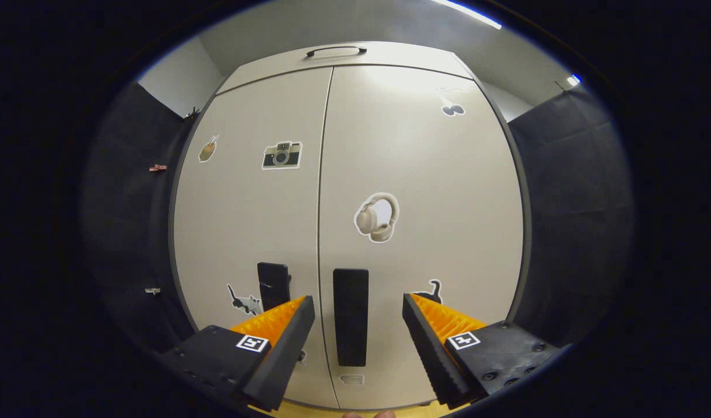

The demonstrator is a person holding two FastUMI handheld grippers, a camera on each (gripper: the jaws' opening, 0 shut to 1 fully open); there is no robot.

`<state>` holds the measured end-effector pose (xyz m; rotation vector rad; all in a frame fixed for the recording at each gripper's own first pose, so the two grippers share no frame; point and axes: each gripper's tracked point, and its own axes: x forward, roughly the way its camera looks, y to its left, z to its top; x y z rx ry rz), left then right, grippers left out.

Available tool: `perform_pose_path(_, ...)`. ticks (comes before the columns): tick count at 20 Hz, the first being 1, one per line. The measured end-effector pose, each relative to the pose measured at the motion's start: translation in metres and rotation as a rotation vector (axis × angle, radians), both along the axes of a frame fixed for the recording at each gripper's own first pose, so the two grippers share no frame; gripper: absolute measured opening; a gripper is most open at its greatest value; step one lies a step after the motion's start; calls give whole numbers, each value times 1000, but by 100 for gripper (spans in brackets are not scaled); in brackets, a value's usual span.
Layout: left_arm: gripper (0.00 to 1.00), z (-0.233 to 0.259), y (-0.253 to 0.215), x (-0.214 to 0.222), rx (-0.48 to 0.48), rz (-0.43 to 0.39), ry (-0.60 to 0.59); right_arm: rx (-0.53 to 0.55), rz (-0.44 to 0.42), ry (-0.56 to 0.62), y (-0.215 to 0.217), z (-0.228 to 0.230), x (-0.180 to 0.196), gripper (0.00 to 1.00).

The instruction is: Open the right door of the double-door shoe cabinet with the right hand, and open the left door with the left hand.

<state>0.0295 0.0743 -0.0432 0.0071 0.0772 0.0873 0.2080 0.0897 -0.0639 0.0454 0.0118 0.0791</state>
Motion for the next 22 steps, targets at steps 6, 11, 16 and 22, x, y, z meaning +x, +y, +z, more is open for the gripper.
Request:
perform_pose_path(6,94,-3,7,-2,2,4,6,-23,-23,37,5,-23,20,51)
perform_pose_path(11,94,-4,14,-10,6,20,13,8,-47,48,5,-26,21,36)
perform_pose_path(16,94,3,14,-23,10,37,4,17,-14,95,4,-28,18,19)
perform_pose_path(22,94,7,5,-36,11,48,1,32,71,104,-4,-21,-19,18)
